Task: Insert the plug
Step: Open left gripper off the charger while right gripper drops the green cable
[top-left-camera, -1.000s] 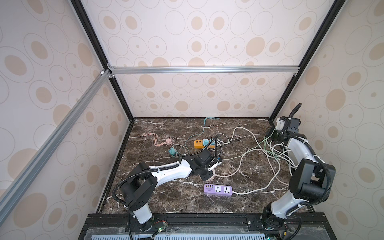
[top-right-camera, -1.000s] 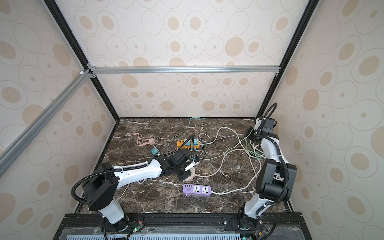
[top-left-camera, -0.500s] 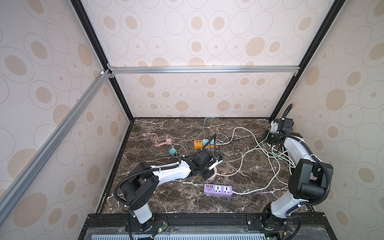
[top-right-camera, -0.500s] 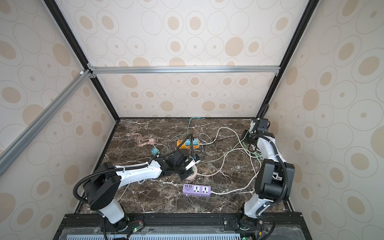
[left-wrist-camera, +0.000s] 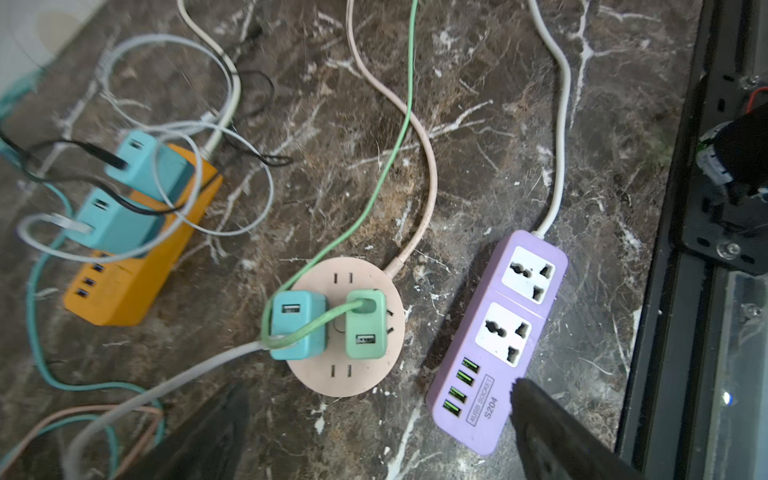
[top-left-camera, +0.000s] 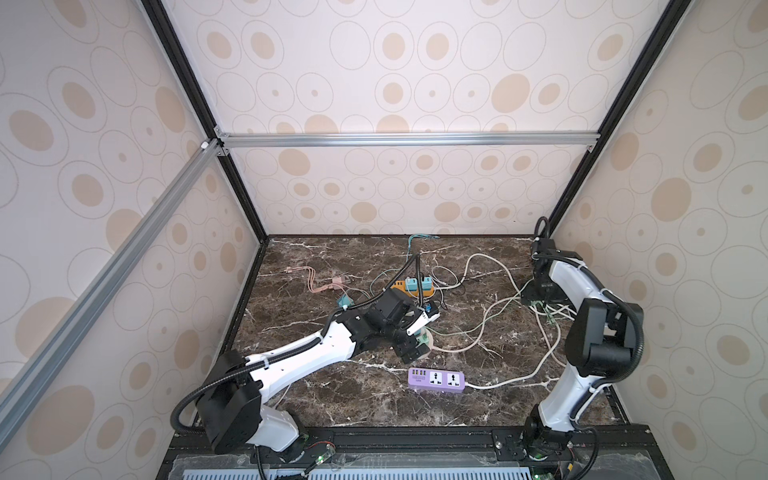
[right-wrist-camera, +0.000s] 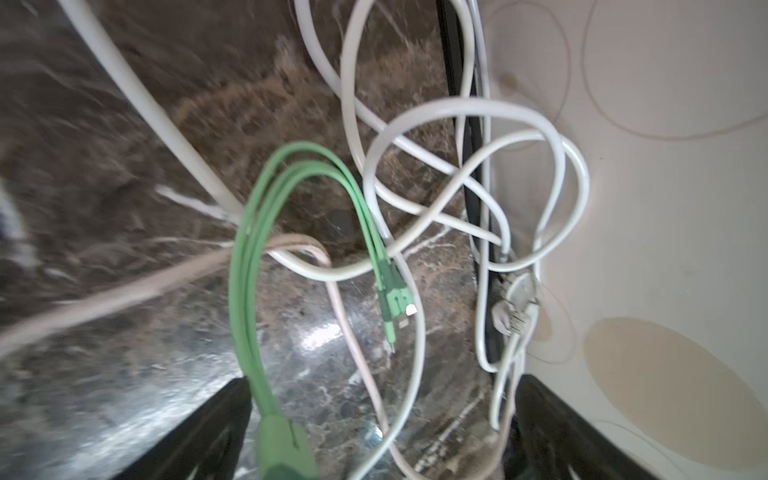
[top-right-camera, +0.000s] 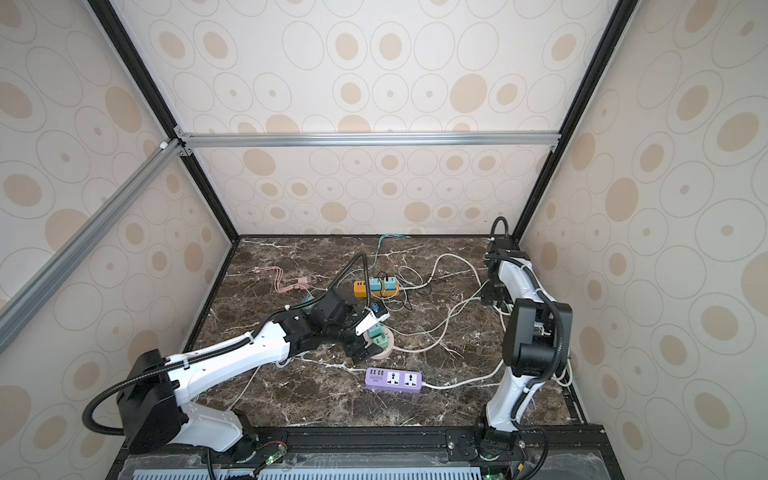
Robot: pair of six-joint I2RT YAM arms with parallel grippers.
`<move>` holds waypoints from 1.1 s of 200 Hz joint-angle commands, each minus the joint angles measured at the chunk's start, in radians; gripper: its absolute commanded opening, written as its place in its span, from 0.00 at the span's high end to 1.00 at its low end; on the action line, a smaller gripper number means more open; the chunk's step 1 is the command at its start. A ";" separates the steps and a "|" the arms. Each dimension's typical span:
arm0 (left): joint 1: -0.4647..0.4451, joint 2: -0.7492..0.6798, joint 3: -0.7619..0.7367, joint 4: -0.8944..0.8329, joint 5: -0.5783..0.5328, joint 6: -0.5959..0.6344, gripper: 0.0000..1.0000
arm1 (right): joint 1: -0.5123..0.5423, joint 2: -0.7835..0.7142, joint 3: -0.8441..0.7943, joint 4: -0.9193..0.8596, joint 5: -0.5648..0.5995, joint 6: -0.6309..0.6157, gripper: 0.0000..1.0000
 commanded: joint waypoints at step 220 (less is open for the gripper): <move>0.042 -0.049 -0.285 0.322 -0.210 -0.640 0.02 | 0.116 -0.460 -0.199 -0.003 -0.183 -0.077 0.00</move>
